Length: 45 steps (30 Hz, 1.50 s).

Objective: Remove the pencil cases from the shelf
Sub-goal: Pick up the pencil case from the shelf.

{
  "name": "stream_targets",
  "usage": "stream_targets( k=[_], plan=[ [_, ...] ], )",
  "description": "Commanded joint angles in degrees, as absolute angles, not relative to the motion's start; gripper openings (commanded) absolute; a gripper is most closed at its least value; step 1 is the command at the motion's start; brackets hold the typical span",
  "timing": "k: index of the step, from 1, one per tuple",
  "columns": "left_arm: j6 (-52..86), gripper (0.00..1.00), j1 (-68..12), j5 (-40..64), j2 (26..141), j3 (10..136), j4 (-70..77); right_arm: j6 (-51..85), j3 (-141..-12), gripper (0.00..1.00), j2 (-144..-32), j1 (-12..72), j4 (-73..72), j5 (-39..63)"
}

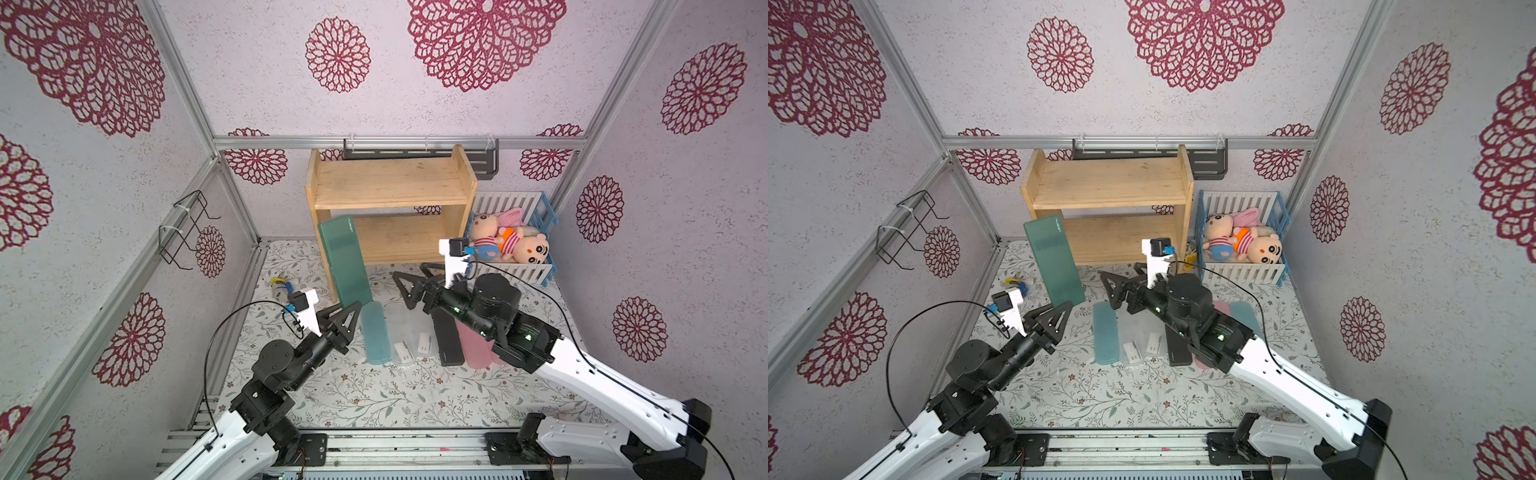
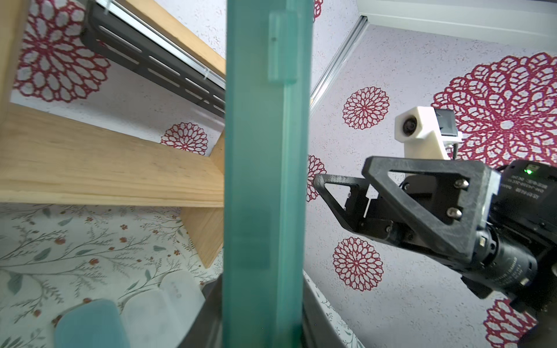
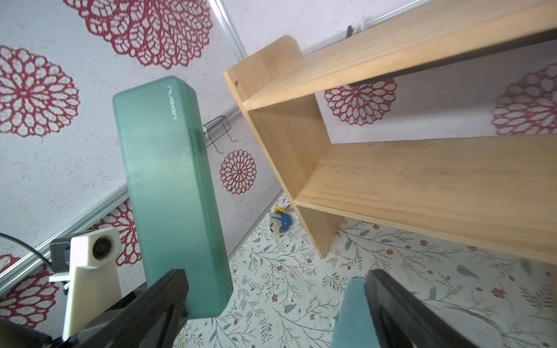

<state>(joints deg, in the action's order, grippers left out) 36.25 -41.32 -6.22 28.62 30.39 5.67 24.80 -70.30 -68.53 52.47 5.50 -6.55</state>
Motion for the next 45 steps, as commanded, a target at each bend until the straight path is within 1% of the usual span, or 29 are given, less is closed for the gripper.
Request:
stream_targets(
  k=[1,6,14,20,25,33,35,36,39,40,41,42,43,44,45],
  plan=[
    [35.83,0.00,-41.22,-10.28,21.98,29.85,-3.80,20.81,-75.49,0.99,-72.52,55.72,0.81,-6.68],
    [36.71,0.00,-41.19,-12.02,15.09,29.42,-11.34,19.66,-80.44,0.99,-79.04,58.87,-1.34,-5.86],
    [38.79,0.00,-41.21,-12.97,9.96,28.92,-18.06,17.25,-90.67,0.99,-89.06,62.24,1.35,0.31],
    [40.07,0.00,-41.20,-13.99,4.57,26.92,-20.09,18.66,-97.73,0.99,-95.80,63.43,6.29,-0.33],
    [40.48,0.00,-41.20,-13.73,4.33,26.53,-20.81,20.08,-102.98,0.99,-100.72,64.11,10.10,0.35],
    [40.17,0.00,-41.22,-13.80,4.16,26.89,-21.66,20.70,-103.55,0.99,-103.13,65.13,10.93,1.42],
    [40.24,0.00,-41.20,-13.59,3.69,26.64,-21.67,21.07,-103.54,0.96,-103.49,65.17,11.25,1.23],
    [40.25,0.00,-41.17,-13.58,3.53,26.63,-21.77,21.18,-103.44,0.91,-103.62,65.16,11.32,1.46],
    [40.29,0.00,-41.20,-13.71,3.38,26.54,-22.24,22.23,-103.12,0.58,-103.62,65.20,11.25,1.06],
    [40.36,0.00,-41.21,-13.96,3.42,26.46,-22.41,22.54,-102.91,0.55,-103.46,65.17,11.06,0.84],
    [40.43,0.00,-41.19,-14.21,3.42,26.38,-22.50,22.61,-102.67,0.55,-103.30,65.16,10.93,0.59],
    [40.39,0.15,-41.20,-14.53,3.34,26.30,-22.73,22.66,-102.32,0.54,-103.14,65.13,10.90,0.32],
    [40.43,0.42,-41.18,-15.27,3.25,26.19,-22.98,22.65,-102.09,0.54,-102.99,65.13,11.14,-0.13],
    [40.52,0.60,-41.18,-16.02,3.25,26.10,-23.47,22.67,-101.96,0.53,-102.94,65.13,11.40,-0.74],
    [40.88,1.00,-41.20,-18.03,3.17,26.11,-24.40,22.68,-101.87,0.53,-102.92,64.97,12.09,-1.80]
  ],
)
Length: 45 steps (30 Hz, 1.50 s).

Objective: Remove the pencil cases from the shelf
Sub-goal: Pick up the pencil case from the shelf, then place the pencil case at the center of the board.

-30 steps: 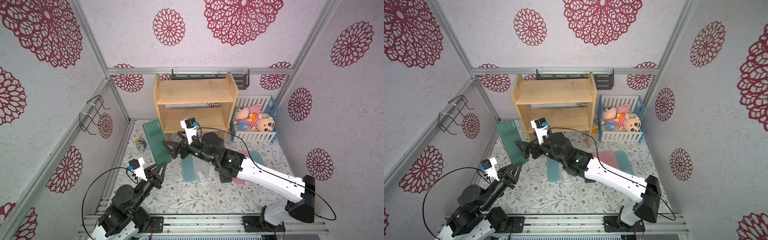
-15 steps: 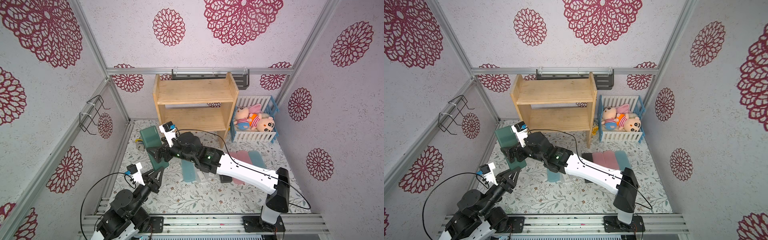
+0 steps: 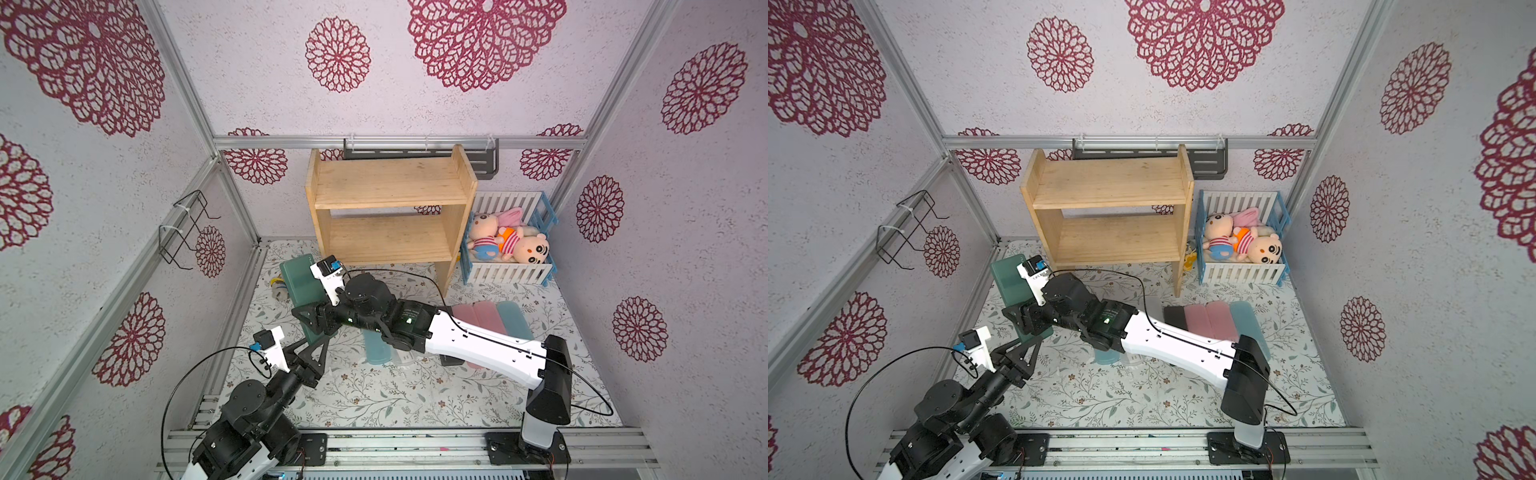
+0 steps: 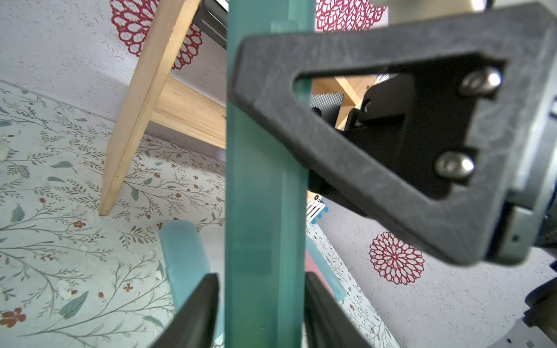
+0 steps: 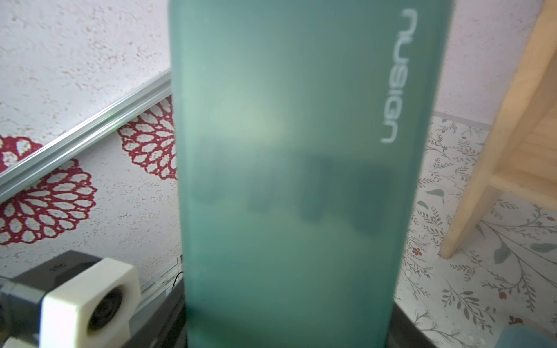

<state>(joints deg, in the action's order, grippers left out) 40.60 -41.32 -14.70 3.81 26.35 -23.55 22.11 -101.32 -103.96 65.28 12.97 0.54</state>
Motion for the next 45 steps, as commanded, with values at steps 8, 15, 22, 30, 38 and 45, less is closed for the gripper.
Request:
stream_targets(
  k=[8,15,22,30,38,45],
  plan=[
    [39.54,0.97,-41.21,-35.37,2.57,29.94,-32.08,28.92,-95.24,0.57,-104.07,58.92,17.01,-5.61],
    [36.31,0.97,-41.14,-46.24,5.91,33.98,-34.71,34.20,-91.72,0.58,-109.69,57.79,15.57,-3.80],
    [33.84,0.97,-41.14,-51.74,8.48,34.10,-33.51,37.63,-95.80,0.59,-117.97,58.08,16.55,-2.65],
    [33.40,0.97,-41.20,-51.60,6.85,33.18,-33.96,38.69,-101.73,0.61,-125.32,57.92,21.40,-5.50],
    [33.98,0.97,-41.14,-51.02,5.53,32.96,-35.84,40.81,-100.28,0.65,-127.05,57.49,21.57,-6.41],
    [34.42,0.97,-41.13,-50.72,5.95,33.05,-36.30,41.31,-100.28,0.74,-127.88,57.13,21.45,-7.03]
  ],
)
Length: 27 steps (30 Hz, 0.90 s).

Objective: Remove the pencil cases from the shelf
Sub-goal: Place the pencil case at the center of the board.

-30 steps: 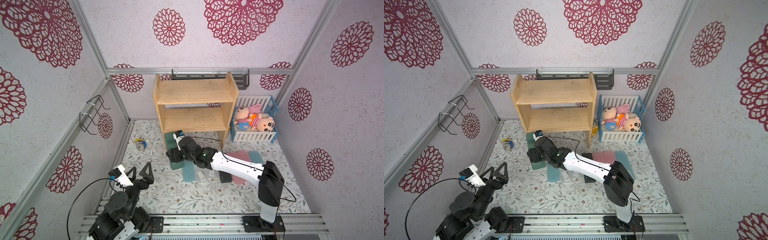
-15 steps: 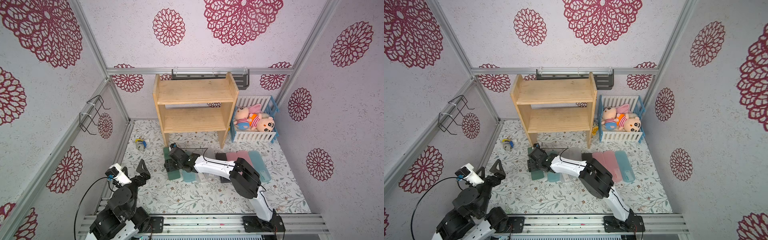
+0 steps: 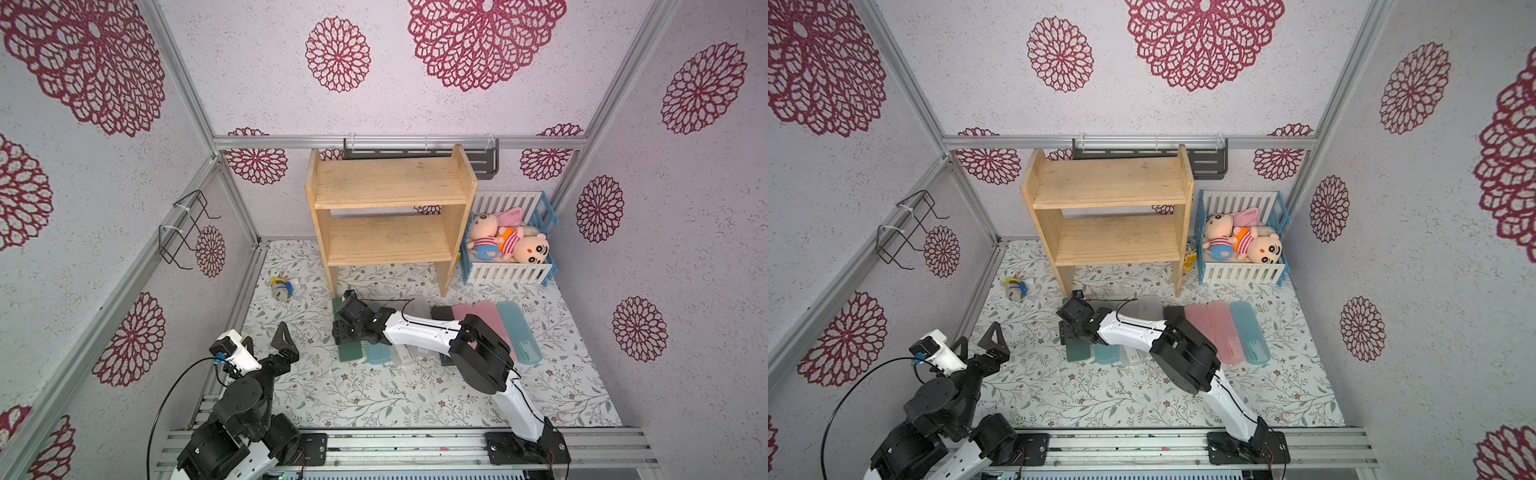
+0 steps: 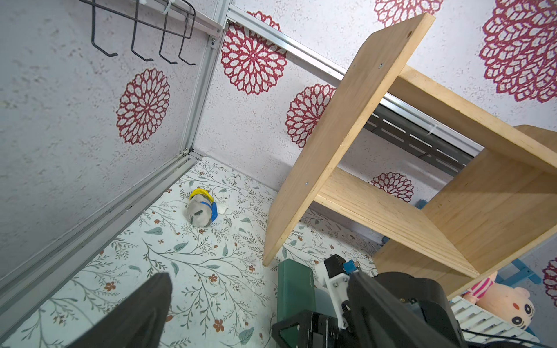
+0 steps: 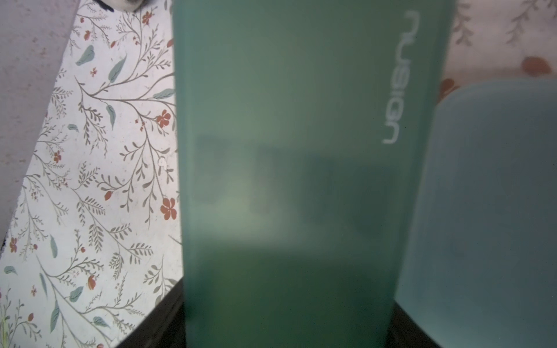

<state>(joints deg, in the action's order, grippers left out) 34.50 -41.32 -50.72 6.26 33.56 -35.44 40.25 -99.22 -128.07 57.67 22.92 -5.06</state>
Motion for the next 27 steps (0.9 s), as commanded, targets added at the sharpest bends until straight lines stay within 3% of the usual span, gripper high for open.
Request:
stream_targets(
  k=[1,6,16,19,27],
  plan=[
    [34.37,0.97,-41.14,-50.65,6.05,32.97,-36.21,41.26,-100.29,0.76,-127.85,57.11,21.48,-7.16],
    [34.16,0.97,-41.14,-50.65,7.34,33.30,-35.60,40.98,-100.32,0.89,-127.60,56.85,21.86,-7.84],
    [33.10,0.97,-41.18,-50.71,9.99,34.45,-33.60,38.95,-96.47,0.93,-121.71,57.05,17.73,-9.54],
    [31.32,0.97,-41.13,-50.49,11.74,33.81,-30.45,35.72,-92.76,0.99,-115.71,57.77,14.28,-12.64],
    [16.37,0.97,-38.92,-47.19,25.22,30.65,-11.76,25.21,-70.24,0.99,-91.05,57.58,3.47,-22.53]
  ],
)
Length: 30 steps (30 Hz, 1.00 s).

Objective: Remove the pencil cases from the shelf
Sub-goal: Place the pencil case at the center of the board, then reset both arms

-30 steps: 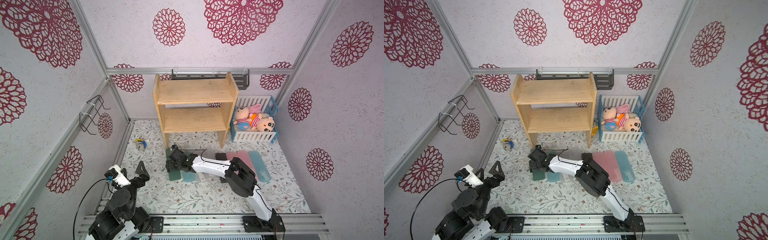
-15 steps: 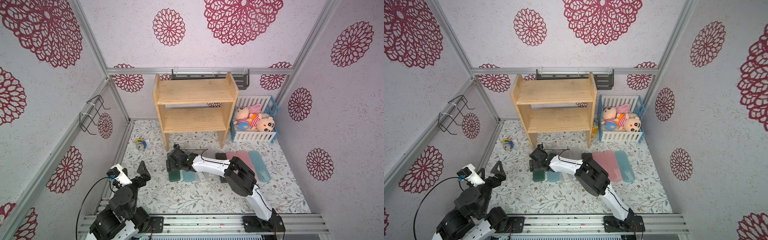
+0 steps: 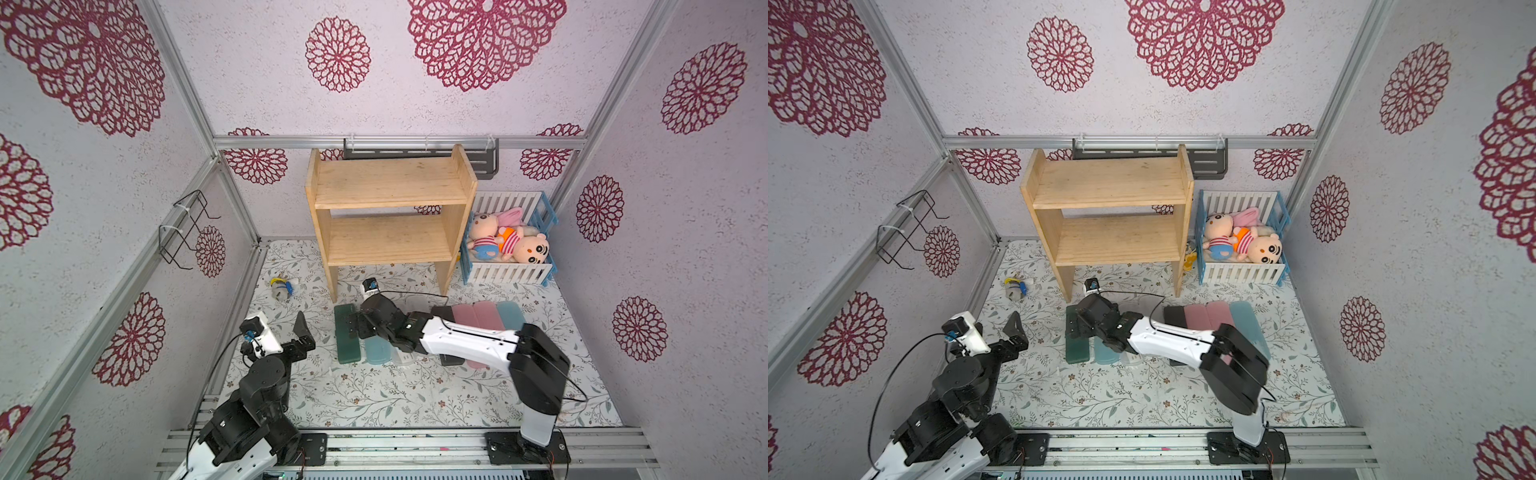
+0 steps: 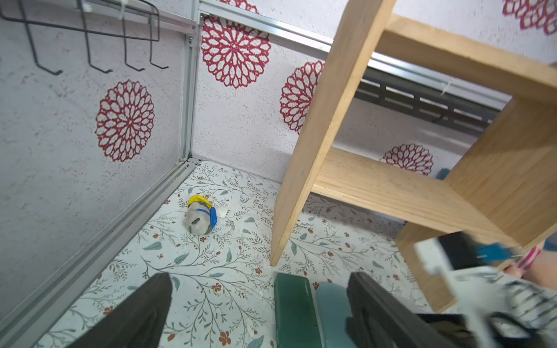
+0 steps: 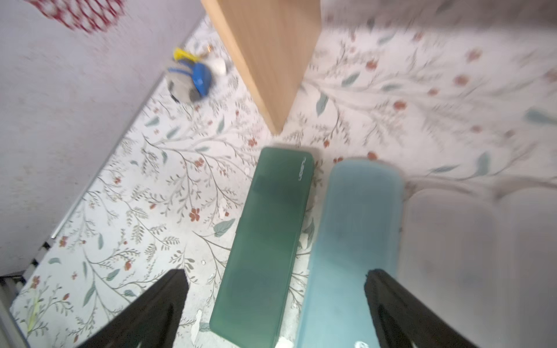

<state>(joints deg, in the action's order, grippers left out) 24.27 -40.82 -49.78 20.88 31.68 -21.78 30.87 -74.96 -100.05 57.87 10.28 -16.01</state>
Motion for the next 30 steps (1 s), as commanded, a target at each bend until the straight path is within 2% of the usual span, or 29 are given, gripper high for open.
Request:
stream_targets(
  k=[1,6,11,15,19,23,27,30],
  plan=[
    [15.60,0.97,-37.11,-45.10,27.24,30.75,-10.02,24.33,-68.13,0.99,-88.38,57.34,3.25,-23.21],
    [16.77,0.97,-18.89,-28.53,39.54,32.85,-5.55,21.50,-57.83,0.99,-74.64,54.24,4.53,-25.80],
    [12.22,0.97,-8.12,-22.68,46.77,31.57,4.65,19.90,-50.05,0.99,-60.75,46.78,6.80,-26.79],
    [10.11,0.97,-0.85,-14.69,52.31,28.43,12.91,17.12,-46.95,0.99,-52.78,36.94,9.16,-24.42],
    [8.45,0.97,3.02,-14.61,58.00,24.67,19.05,14.74,-45.37,0.99,-50.16,27.34,11.04,-20.83],
    [7.24,0.97,6.27,-9.23,64.13,17.07,38.30,12.90,-42.41,0.99,-50.73,17.14,8.78,-18.00],
    [6.48,0.97,7.78,-6.24,73.06,15.49,50.48,8.80,-37.93,0.99,-52.39,8.96,1.09,-14.34],
    [7.10,0.97,8.89,-2.07,81.08,14.80,60.00,2.70,-29.45,0.99,-53.91,5.18,-13.31,-10.41]
  ],
)
